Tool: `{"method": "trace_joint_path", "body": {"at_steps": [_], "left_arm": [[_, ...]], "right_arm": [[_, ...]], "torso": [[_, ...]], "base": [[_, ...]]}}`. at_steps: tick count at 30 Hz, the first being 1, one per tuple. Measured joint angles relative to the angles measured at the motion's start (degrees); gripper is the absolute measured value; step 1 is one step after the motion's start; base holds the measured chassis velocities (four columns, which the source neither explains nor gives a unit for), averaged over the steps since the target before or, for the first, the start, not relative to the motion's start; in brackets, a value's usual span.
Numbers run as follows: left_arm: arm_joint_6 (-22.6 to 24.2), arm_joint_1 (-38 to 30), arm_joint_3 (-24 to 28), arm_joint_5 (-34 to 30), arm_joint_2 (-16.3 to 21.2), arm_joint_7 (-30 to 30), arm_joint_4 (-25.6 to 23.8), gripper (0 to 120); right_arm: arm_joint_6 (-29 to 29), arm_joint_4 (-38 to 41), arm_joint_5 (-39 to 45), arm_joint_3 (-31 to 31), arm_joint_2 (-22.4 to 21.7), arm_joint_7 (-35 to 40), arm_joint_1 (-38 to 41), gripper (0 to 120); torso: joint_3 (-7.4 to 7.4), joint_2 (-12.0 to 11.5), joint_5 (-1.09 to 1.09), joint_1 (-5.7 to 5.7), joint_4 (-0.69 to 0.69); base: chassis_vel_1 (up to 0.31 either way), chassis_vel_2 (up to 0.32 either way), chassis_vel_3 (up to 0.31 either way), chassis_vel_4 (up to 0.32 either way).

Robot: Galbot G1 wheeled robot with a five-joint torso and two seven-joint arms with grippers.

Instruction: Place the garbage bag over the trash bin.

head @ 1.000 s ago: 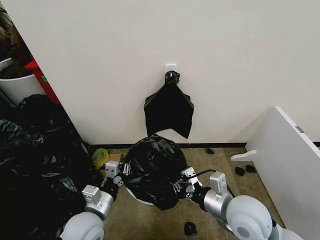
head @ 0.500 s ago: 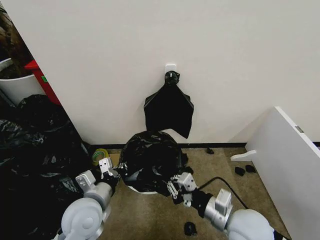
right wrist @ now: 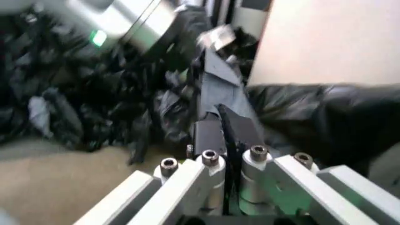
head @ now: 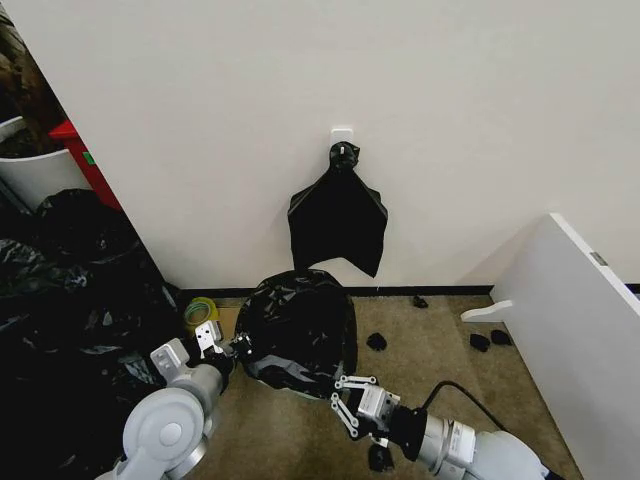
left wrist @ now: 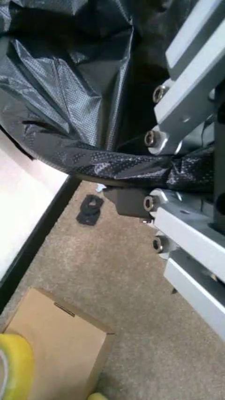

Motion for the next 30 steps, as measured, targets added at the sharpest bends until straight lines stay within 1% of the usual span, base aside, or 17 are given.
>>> {"method": "trace_joint_path", "body": {"at_steps": [1, 2, 5, 9, 13, 15, 20, 25, 30], "left_arm": [[0.1, 0.0, -0.1, -0.3, 0.2, -0.2, -0.2, 3], [0.1, 0.0, -0.1, -0.3, 0.2, -0.2, -0.2, 3], [0.3, -0.1, -0.3, -1.4, 0.5, -0.9, -0.5, 3], [0.5, -0.1, -0.3, -2.1, 0.6, -1.2, -0.8, 3], [1.3, 0.0, -0.3, -3.4, 0.5, -1.9, -1.8, 3], [1.5, 0.0, -0.3, -3.5, 0.5, -1.9, -1.9, 3], [2.1, 0.4, -0.4, -4.0, 0.8, -2.2, -2.5, 3], [2.2, 0.5, -0.4, -4.5, 0.9, -2.5, -2.8, 3], [2.4, 0.5, -0.3, -4.9, 0.6, -2.4, -2.6, 3]], "right_arm": [[1.1, -1.2, -0.6, 0.6, 0.2, -2.6, 0.2, 0], [1.1, -1.2, -0.6, 0.6, 0.2, -2.6, 0.2, 0], [3.0, -3.4, -2.8, 1.9, 0.5, -7.5, 0.6, 0], [3.9, -4.6, -4.7, 2.2, 0.9, -8.1, 1.0, 0], [5.3, -7.7, -9.5, 2.7, 2.5, -8.2, 1.9, 0], [5.4, -8.1, -10.2, 2.8, 2.7, -8.1, 2.0, 0], [7.1, -10.5, -15.5, 5.1, 3.3, -7.6, 2.3, 0], [8.0, -11.4, -17.6, 6.1, 3.5, -7.7, 2.1, 0], [8.8, -11.6, -18.0, 5.7, 4.5, -8.7, 1.0, 0]], "torso": [[0.00, 0.0, 0.00, 0.00, 0.00], [0.00, 0.0, 0.00, 0.00, 0.00], [0.00, 0.0, -0.01, 0.00, 0.00], [0.00, 0.0, -0.02, 0.00, 0.00], [0.00, 0.0, -0.01, 0.00, 0.00], [0.00, 0.0, -0.01, 0.00, 0.00], [0.00, 0.0, -0.01, 0.00, 0.00], [0.00, 0.0, -0.02, 0.00, 0.00], [0.00, 0.0, -0.01, 0.00, 0.00]], "base": [[0.000, 0.000, 0.000, 0.000], [0.000, 0.000, 0.000, 0.000], [0.000, 0.000, 0.000, 0.000], [0.000, 0.000, 0.000, 0.000], [0.000, 0.000, 0.000, 0.000], [0.000, 0.000, 0.000, 0.000], [0.000, 0.000, 0.000, 0.000], [0.000, 0.000, 0.000, 0.000], [0.000, 0.000, 0.000, 0.000]]}}
